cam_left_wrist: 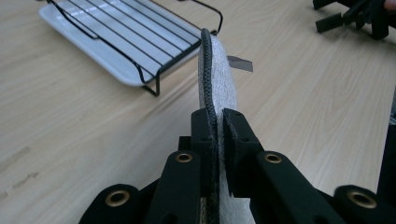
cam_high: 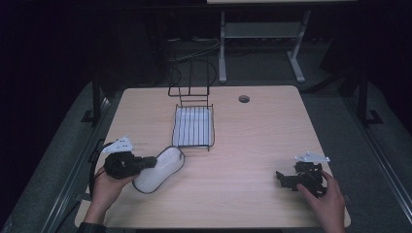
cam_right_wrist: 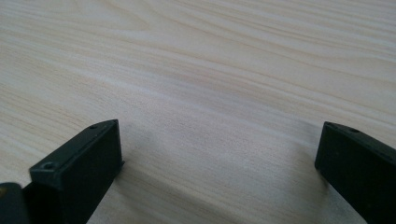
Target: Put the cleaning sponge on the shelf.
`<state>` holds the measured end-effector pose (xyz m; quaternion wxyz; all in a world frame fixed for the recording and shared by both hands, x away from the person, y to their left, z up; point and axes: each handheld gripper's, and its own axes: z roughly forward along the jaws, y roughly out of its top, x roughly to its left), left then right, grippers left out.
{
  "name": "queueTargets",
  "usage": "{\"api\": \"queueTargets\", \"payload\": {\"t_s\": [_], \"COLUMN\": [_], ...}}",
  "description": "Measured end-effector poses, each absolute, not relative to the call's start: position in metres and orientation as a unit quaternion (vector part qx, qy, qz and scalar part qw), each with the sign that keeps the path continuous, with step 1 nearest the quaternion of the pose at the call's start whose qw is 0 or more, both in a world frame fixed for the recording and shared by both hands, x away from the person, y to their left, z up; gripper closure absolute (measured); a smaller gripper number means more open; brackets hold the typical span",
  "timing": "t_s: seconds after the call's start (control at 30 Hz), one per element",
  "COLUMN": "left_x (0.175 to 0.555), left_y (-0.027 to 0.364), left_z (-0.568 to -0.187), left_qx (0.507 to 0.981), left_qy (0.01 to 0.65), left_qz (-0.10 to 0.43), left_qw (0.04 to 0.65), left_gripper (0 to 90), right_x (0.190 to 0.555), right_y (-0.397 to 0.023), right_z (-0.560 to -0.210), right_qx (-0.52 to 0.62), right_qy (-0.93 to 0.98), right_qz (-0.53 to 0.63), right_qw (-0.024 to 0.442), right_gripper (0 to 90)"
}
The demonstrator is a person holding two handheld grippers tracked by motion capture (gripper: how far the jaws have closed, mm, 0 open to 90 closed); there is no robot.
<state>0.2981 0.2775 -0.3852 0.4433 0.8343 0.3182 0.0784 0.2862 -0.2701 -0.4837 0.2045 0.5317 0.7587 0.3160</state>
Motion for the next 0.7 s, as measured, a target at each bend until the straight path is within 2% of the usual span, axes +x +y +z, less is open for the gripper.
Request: {"api": "queueTargets", "payload": {"t_s": [0.7], "left_x": [0.342], "left_y": [0.264], "left_z": [-0.370], "left_qx": [0.828], "left_qy": [0.313], "left_qz": [0.080], "left_qw": [0.459], "left_gripper": [83.4], "right_x": [0.286], "right_y": [-0.270], "right_z": [-0.484], "right_qx": [0.532], "right_qy": [0.759], "right_qz": [0.316], "right_qw": [0.204], "right_gripper": [0.1]}}
